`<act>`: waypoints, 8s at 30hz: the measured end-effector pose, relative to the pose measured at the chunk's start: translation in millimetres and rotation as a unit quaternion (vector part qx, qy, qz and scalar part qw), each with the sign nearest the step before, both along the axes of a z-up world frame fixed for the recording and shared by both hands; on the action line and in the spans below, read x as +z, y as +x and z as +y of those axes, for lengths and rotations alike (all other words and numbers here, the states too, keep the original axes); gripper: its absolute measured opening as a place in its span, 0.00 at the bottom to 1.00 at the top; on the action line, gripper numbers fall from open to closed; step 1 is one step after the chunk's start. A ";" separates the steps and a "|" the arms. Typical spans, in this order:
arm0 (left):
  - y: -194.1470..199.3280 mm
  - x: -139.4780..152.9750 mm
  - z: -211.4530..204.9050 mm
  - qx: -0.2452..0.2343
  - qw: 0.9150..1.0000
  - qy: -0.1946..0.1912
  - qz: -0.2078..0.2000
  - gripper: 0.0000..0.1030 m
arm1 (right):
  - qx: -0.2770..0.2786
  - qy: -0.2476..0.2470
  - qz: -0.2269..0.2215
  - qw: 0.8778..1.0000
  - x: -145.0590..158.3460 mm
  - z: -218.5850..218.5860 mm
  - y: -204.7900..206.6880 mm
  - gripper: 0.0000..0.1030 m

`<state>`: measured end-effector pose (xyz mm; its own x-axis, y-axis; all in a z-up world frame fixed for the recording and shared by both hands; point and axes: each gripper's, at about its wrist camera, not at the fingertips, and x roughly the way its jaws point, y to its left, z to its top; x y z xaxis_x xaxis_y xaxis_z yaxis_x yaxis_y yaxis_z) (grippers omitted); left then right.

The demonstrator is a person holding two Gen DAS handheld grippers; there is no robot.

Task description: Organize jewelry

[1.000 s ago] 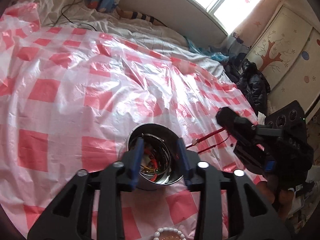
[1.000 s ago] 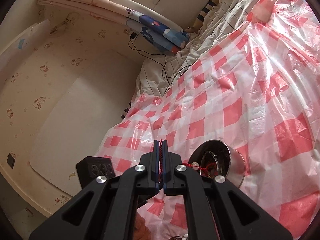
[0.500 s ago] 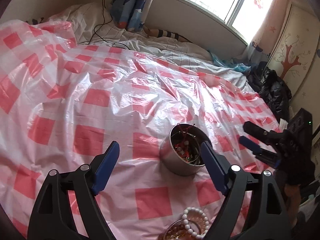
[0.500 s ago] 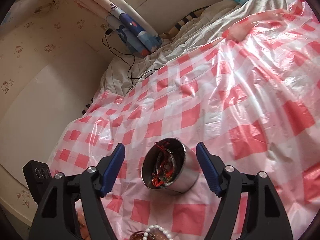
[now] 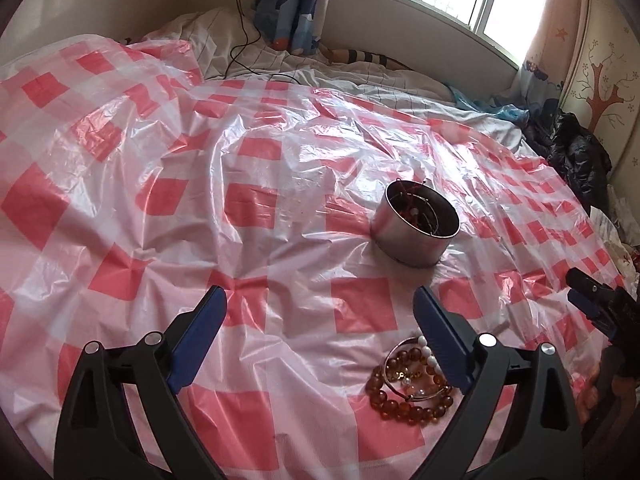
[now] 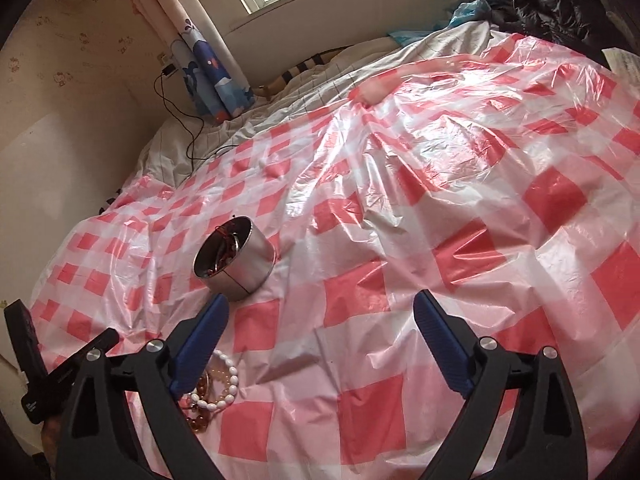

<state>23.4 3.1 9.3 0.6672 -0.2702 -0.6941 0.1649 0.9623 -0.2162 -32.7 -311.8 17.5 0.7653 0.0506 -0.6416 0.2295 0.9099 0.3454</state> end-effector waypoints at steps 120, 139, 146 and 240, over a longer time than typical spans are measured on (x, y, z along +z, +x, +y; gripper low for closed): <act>3.2 -19.2 -56.0 -0.042 0.994 0.102 -0.001 0.93 | -0.085 -0.046 0.062 0.993 -67.1 26.6 26.5 0.93; 12.0 -31.4 -34.0 -0.079 0.995 0.011 0.059 0.92 | 0.143 -0.138 0.063 0.978 -32.5 113.6 0.8 0.93; 20.3 -24.1 -2.5 -0.021 0.997 -0.049 0.057 0.92 | 0.229 -0.163 0.070 0.957 -46.4 154.9 25.2 0.92; -1.4 -34.0 -39.2 -0.214 0.969 -0.069 0.100 0.10 | 0.164 0.134 0.080 0.974 -37.0 51.8 24.3 0.54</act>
<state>21.9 -36.1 -24.7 0.3291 -0.5917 -0.7359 0.4847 0.7747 -0.4062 -8.4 -260.0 -19.5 0.5717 0.4572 -0.6812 0.0120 0.8255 0.5642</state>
